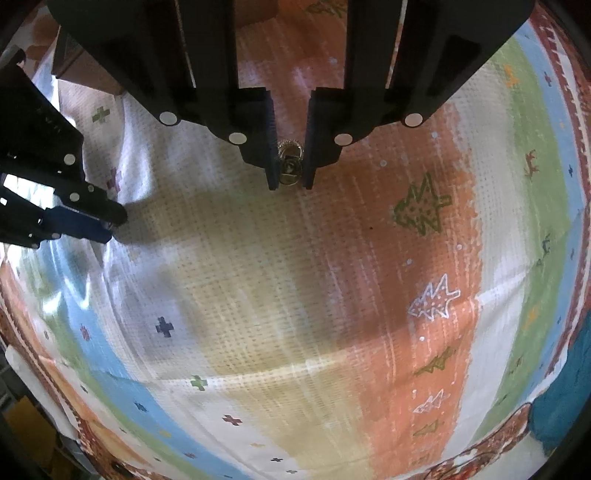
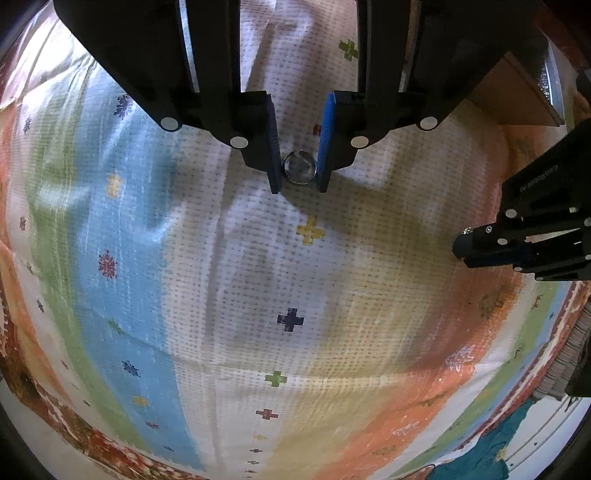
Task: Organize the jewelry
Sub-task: 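Grasp the gold charm with the left tool while the right tool grasps the silver ring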
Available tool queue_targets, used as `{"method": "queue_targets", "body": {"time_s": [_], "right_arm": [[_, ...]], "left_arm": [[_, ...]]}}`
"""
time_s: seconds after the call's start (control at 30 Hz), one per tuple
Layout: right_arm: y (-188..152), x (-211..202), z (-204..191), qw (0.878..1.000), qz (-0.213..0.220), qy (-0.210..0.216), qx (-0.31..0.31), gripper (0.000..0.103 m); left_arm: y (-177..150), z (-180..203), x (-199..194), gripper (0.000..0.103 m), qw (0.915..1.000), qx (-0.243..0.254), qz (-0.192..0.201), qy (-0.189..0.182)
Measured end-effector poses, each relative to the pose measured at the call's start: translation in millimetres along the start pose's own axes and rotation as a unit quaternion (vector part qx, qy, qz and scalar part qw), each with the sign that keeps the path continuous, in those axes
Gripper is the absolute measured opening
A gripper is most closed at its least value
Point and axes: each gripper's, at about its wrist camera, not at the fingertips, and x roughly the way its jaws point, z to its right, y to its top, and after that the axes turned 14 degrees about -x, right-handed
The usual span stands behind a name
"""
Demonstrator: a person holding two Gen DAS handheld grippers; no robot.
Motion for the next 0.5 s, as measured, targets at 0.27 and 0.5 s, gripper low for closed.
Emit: {"method": "queue_targets", "body": {"time_s": [0.27, 0.5], "right_arm": [[-4.3, -17.0, -0.4, 1.000, 0.018, 0.007, -0.001, 0.020], [-10.8, -49.8, -4.9, 0.998, 0.055, 0.013, -0.005, 0.020]], "left_arm": [[-10.8, 12.0, -14.9, 0.012, 0.9999, 0.002, 0.012, 0.000], [-23.8, 7.6, -44.0, 0.012, 0.9993, -0.001, 0.035, -0.013]]}}
